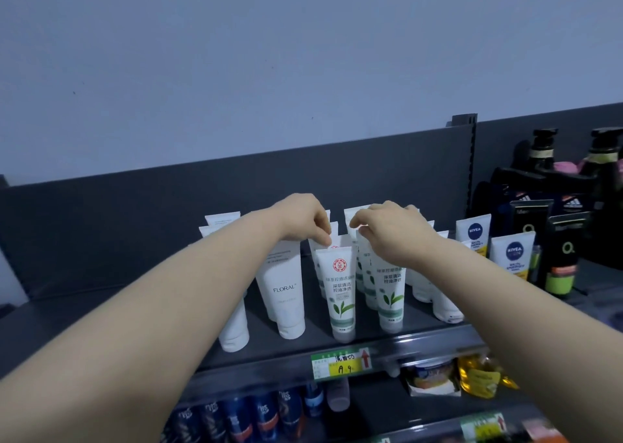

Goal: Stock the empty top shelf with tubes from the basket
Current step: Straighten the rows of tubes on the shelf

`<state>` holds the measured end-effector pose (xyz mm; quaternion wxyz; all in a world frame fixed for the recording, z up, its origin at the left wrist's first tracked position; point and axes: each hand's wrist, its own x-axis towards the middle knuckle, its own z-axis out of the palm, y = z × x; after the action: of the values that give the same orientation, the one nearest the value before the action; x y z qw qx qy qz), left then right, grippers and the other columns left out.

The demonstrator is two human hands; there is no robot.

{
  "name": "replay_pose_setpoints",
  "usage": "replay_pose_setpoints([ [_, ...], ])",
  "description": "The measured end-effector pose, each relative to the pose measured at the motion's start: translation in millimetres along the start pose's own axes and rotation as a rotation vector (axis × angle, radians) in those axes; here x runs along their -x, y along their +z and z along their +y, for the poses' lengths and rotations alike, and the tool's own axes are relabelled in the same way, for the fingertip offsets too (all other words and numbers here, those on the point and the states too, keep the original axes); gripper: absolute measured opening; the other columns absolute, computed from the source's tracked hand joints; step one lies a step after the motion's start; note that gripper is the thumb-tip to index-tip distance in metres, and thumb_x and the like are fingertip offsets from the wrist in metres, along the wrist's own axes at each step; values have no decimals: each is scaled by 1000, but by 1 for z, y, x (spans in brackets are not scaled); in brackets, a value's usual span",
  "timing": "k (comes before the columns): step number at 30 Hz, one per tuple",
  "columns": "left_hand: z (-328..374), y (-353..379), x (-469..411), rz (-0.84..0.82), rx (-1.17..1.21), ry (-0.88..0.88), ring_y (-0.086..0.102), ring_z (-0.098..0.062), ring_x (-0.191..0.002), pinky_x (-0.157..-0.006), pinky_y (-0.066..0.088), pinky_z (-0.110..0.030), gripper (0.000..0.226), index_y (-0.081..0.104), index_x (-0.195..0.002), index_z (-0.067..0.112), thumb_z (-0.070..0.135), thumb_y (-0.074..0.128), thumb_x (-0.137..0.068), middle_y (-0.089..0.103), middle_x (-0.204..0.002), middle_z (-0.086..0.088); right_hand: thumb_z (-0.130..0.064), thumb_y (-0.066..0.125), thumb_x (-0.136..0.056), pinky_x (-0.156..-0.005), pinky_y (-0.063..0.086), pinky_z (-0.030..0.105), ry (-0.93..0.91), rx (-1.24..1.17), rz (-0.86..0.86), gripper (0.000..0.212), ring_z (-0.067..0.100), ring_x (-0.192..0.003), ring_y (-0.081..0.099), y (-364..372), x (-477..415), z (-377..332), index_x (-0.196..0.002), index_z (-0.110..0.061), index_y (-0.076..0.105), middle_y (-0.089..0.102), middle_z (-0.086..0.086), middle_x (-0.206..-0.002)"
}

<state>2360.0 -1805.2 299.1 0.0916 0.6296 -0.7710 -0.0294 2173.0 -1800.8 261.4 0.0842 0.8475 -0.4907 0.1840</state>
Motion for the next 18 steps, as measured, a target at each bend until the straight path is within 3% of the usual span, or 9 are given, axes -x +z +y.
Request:
replay_pose_setpoints([
  [6,-3,3,0,-11,-183,2,60,-13,-90,-86,54,-36,14,74,-93,17,23,72,-81,64,-87,11,-11,36,-96,-86,32,37,55,2,-14,40,21,-121,44,6,1,8,-130,-28,48,54,-6,-130],
  [13,-6,5,2,36,-190,4,62,-14,-90,-80,55,-34,15,76,-91,17,24,69,-80,71,-90,9,-12,35,-96,-87,34,39,42,-28,-4,39,20,-121,46,10,-5,3,-129,-28,50,55,-6,-131],
  [18,-8,4,2,24,-173,-2,58,-11,-85,-78,54,-32,14,76,-90,21,26,70,-79,64,-80,16,-11,36,-95,-88,36,40,25,-28,18,40,21,-118,48,8,-8,-2,-129,-29,49,56,-6,-127],
])
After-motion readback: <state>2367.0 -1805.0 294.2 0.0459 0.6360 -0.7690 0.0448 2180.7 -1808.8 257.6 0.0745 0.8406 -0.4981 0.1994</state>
